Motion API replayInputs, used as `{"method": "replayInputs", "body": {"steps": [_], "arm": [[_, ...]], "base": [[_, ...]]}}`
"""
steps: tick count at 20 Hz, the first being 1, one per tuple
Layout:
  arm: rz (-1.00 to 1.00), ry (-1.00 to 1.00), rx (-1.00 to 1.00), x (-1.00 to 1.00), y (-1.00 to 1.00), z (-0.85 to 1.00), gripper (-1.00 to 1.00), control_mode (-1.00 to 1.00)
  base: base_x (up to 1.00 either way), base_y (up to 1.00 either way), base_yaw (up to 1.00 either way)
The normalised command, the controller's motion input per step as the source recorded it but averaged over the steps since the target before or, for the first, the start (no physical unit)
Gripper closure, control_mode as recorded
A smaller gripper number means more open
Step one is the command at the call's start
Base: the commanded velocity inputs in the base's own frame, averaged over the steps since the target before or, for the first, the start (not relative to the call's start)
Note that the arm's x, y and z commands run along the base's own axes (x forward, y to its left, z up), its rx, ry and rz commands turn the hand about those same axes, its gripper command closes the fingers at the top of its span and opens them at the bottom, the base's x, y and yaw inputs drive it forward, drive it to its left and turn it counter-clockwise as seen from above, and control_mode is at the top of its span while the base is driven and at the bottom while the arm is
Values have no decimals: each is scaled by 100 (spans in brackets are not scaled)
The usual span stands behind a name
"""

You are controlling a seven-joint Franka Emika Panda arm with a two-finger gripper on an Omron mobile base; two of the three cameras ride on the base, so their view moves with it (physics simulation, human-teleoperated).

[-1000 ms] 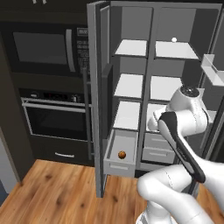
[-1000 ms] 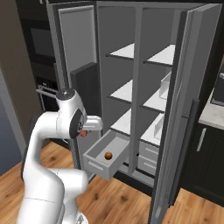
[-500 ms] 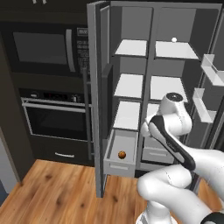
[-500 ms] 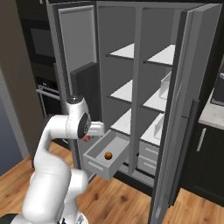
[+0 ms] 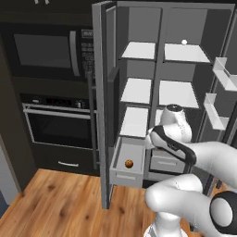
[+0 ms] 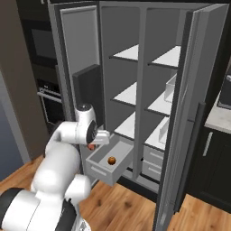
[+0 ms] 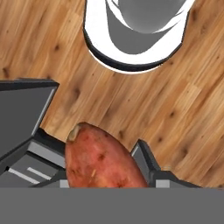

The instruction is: Take the sweet potato and orange from the fridge shelf and place them in the freezer drawer to begin freezing them.

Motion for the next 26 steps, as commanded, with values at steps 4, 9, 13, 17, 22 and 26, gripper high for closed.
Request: {"method": "replayInputs", "body": {"steps": [4, 9, 13, 17, 22, 26], "arm": [[0, 5, 2, 19, 10, -37, 100, -100], [0, 0, 3, 21, 6, -26, 100, -100], [0, 0, 0, 13, 0, -53, 100, -100], [0, 0, 0, 25, 0, -43, 100, -100], [0, 0, 0, 30, 0, -23, 100, -100], [0, 0, 0, 37, 0, -26, 100, -100]], "base": [[0, 0, 0], [0, 0, 0], [0, 0, 0], [0, 0, 0], [0, 0, 0], [0, 0, 0]]}}
